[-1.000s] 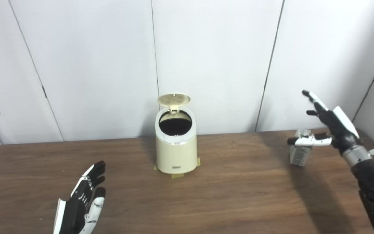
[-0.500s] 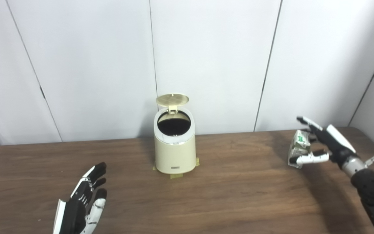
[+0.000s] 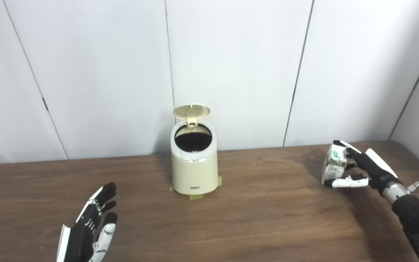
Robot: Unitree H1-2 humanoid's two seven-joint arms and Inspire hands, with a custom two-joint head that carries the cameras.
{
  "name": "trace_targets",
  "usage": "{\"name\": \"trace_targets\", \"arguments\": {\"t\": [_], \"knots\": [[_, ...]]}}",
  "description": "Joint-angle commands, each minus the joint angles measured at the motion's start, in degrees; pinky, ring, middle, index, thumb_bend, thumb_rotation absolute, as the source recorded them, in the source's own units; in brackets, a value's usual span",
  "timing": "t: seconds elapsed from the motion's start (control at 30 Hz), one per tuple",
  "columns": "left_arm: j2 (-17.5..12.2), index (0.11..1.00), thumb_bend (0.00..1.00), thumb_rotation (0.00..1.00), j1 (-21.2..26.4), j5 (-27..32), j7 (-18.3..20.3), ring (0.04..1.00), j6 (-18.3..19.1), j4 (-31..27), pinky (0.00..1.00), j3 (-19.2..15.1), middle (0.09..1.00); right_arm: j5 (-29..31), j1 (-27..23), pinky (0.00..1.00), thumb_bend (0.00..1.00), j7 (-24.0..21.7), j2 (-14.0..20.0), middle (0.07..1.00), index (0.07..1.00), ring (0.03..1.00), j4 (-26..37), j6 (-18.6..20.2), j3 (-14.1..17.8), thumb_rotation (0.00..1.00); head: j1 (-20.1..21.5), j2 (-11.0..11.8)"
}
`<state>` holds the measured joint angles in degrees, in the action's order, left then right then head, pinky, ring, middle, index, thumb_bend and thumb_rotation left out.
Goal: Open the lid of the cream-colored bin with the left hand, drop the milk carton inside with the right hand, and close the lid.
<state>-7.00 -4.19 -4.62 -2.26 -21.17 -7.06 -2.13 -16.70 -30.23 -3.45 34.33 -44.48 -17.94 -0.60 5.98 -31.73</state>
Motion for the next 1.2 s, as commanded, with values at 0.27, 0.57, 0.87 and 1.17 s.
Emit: {"name": "trace_targets", "arguments": {"t": [0.27, 0.57, 0.87, 1.17], "knots": [[-0.25, 0.859, 0.42, 0.63, -0.7, -0.65, 0.38, 0.878, -1.13, 0.86, 0.84, -0.15, 0.878, 5.07, -3.12, 0.7, 1.0, 2.26, -0.16, 0.874, 0.848, 0.836, -0.84, -4.34, 3.31, 0.34, 0.02, 0.17], [-0.25, 0.861, 0.39, 0.61, -0.59, -0.63, 0.46, 0.882, -1.79, 1.69, 0.84, -0.06, 0.881, 8.31, -3.33, 0.66, 0.94, 4.96, -1.56, 0.76, 0.744, 0.74, -1.73, -7.09, 6.14, 0.32, 0.01, 0.25], [-0.34, 0.861, 0.38, 0.6, -0.45, -0.81, 0.57, 0.887, -2.22, 2.24, 0.85, 0.08, 0.883, 6.5, -3.39, 0.65, 0.91, 9.65, -2.06, 0.734, 0.741, 0.705, -0.64, -5.88, 5.99, 0.43, -0.2, 0.38], [-0.24, 0.857, 0.38, 0.59, -0.51, -0.6, 0.58, 0.886, -2.29, 2.31, 0.85, 0.12, 0.881, 6.11, -4.0, 0.62, 0.94, 10.52, -2.2, 0.716, 0.724, 0.687, -1.14, -5.55, 5.59, 0.43, -0.27, 0.35]]}}
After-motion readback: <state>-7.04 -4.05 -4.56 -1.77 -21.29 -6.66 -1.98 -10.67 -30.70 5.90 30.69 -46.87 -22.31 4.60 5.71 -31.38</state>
